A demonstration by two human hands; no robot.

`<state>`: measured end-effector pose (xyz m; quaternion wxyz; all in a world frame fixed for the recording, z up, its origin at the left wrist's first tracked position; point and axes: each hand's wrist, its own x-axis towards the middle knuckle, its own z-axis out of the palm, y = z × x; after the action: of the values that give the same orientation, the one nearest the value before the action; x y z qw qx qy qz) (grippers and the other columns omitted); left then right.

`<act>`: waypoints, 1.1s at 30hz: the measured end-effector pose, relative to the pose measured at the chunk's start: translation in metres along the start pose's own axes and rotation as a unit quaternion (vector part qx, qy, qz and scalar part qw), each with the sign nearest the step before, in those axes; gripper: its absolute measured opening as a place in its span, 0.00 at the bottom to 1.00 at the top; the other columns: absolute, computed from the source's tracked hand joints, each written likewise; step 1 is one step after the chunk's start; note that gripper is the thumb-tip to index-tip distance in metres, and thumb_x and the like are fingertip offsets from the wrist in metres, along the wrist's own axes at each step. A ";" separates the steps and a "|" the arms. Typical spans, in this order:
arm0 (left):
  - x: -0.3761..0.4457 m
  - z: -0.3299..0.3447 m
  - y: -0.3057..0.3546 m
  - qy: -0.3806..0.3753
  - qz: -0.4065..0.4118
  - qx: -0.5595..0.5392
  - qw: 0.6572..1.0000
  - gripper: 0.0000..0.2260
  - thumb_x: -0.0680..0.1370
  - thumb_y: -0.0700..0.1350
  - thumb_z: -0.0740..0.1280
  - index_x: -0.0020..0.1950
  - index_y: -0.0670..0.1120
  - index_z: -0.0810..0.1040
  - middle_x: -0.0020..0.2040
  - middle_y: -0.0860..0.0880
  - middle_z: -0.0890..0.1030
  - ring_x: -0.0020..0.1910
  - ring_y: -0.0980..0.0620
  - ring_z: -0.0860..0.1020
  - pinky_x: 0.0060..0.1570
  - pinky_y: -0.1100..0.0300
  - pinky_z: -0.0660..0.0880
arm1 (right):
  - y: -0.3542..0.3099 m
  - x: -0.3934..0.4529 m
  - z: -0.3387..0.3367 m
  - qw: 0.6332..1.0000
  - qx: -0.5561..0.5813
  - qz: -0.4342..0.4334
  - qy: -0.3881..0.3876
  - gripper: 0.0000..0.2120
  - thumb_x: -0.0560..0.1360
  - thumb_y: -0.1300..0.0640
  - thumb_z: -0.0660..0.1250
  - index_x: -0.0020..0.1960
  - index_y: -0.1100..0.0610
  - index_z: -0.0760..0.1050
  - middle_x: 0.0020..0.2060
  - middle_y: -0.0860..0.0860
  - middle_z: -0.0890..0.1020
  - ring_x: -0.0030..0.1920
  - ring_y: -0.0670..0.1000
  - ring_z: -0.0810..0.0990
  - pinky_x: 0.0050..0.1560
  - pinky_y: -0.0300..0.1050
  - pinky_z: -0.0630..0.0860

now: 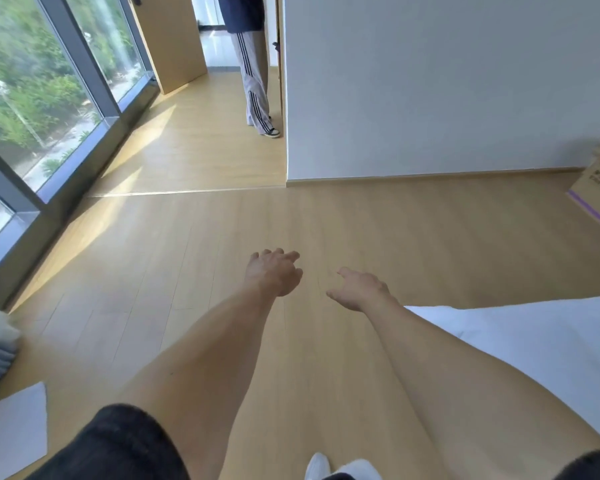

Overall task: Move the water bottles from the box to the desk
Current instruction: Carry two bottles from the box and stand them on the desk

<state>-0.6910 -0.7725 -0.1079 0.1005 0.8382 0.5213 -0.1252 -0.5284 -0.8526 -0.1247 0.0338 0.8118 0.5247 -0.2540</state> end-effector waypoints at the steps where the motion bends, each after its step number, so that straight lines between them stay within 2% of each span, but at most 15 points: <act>1: 0.012 -0.004 0.004 0.000 0.001 -0.001 1.000 0.23 0.83 0.56 0.53 0.79 0.56 0.62 0.75 0.48 0.70 0.73 0.44 0.67 0.72 0.48 0.61 | 0.003 0.011 -0.006 1.000 0.001 0.002 0.001 0.31 0.78 0.39 0.61 0.77 0.47 0.62 0.73 0.53 0.70 0.72 0.57 0.68 0.69 0.51 0.66; 9: 0.124 -0.035 0.041 0.000 0.042 0.015 0.999 0.23 0.84 0.56 0.53 0.79 0.56 0.62 0.75 0.48 0.69 0.73 0.44 0.67 0.72 0.49 0.61 | 0.036 0.091 -0.051 0.999 0.019 0.043 0.009 0.30 0.78 0.39 0.61 0.77 0.48 0.62 0.73 0.54 0.70 0.73 0.57 0.67 0.69 0.52 0.66; 14: 0.211 -0.051 0.081 -0.011 0.104 0.026 0.994 0.23 0.84 0.56 0.52 0.79 0.56 0.61 0.75 0.48 0.69 0.73 0.44 0.67 0.72 0.48 0.61 | 0.069 0.144 -0.086 0.994 0.033 0.098 0.025 0.30 0.77 0.40 0.61 0.77 0.45 0.61 0.71 0.52 0.72 0.71 0.57 0.69 0.68 0.50 0.68; 17: 0.270 -0.064 0.106 -0.012 0.149 0.031 0.988 0.23 0.84 0.56 0.53 0.79 0.56 0.61 0.75 0.48 0.69 0.73 0.43 0.67 0.72 0.48 0.61 | 0.085 0.183 -0.111 0.988 0.040 0.146 0.030 0.27 0.77 0.42 0.61 0.75 0.47 0.64 0.69 0.53 0.73 0.69 0.57 0.71 0.65 0.51 0.68; 23: 0.381 -0.108 0.135 -0.024 0.229 0.046 0.972 0.23 0.84 0.55 0.52 0.79 0.57 0.61 0.74 0.48 0.69 0.73 0.44 0.67 0.71 0.49 0.61 | 0.095 0.257 -0.167 0.969 0.078 0.229 0.045 0.27 0.77 0.43 0.61 0.75 0.45 0.65 0.69 0.54 0.74 0.69 0.57 0.71 0.66 0.50 0.69; 33: 0.508 -0.149 0.181 -0.032 0.305 0.063 0.950 0.23 0.83 0.55 0.53 0.79 0.56 0.62 0.74 0.47 0.70 0.72 0.43 0.67 0.71 0.49 0.62 | 0.120 0.346 -0.228 0.949 0.092 0.292 0.072 0.30 0.78 0.40 0.61 0.77 0.46 0.63 0.70 0.55 0.73 0.70 0.58 0.71 0.66 0.52 0.67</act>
<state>-0.2962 -0.3759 -0.1192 0.0975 0.9575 0.2278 -0.1480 -0.2274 -0.5445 -0.1072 -0.0057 0.9453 0.2399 -0.2211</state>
